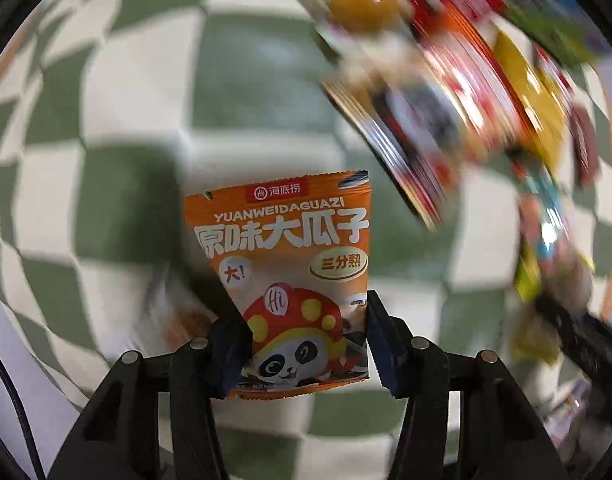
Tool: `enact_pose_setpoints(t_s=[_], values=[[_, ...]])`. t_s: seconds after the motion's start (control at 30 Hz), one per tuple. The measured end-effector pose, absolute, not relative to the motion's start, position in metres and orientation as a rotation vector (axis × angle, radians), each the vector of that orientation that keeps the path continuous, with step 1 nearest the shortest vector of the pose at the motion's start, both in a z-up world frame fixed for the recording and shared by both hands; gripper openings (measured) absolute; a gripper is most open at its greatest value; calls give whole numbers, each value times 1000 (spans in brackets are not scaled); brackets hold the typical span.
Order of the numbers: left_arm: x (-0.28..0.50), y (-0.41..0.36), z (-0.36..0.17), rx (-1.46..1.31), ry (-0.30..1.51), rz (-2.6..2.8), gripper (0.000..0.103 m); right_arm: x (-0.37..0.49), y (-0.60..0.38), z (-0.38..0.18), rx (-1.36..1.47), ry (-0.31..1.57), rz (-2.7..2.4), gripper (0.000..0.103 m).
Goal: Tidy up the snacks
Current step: 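Grasp the orange sunflower-seed bag with the left tool while the right grasps the clear bread bag, then lower both bags into the box and open both tools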
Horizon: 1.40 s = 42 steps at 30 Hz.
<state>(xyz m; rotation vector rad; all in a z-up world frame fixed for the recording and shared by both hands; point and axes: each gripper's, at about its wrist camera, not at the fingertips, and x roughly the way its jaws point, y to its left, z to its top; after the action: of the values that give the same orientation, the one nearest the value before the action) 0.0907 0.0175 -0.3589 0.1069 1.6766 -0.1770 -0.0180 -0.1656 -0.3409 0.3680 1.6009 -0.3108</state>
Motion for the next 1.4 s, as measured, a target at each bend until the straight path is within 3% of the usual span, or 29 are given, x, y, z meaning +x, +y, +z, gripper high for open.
enact_pose_setpoints(t_s=[0.2, 0.27, 0.33, 0.37, 0.53, 0.63, 0.67, 0.73, 0.87, 1.1, 1.4], values=[[54, 3, -383, 19, 1786, -275, 53, -43, -144, -341, 177, 1682, -130, 58], [58, 7, -397, 5, 1815, -277, 55, -48, -143, -341, 152, 1715, -94, 62], [62, 9, -403, -31, 1829, -269, 56, -50, -149, -340, 196, 1712, -110, 78], [61, 11, -405, -33, 1832, -265, 56, -51, -157, -340, 234, 1704, -126, 80], [78, -14, -408, 28, 1811, -223, 56, -53, -179, -341, 397, 1673, -250, 81], [77, -47, -400, 112, 1773, -213, 54, -53, -179, -347, 356, 1668, -295, 81], [73, -54, -398, 129, 1762, -216, 52, -49, -184, -350, 339, 1665, -301, 80], [59, -78, -393, 148, 1746, -222, 51, -45, -183, -354, 312, 1646, -327, 65], [66, -72, -383, 131, 1734, -239, 50, -51, -184, -357, 333, 1609, -332, 50], [74, -73, -345, 62, 1701, -291, 50, -75, -210, -323, 431, 1553, -240, 48], [117, -88, -236, -60, 1543, -409, 50, -58, -208, -229, 494, 1403, -67, 48]])
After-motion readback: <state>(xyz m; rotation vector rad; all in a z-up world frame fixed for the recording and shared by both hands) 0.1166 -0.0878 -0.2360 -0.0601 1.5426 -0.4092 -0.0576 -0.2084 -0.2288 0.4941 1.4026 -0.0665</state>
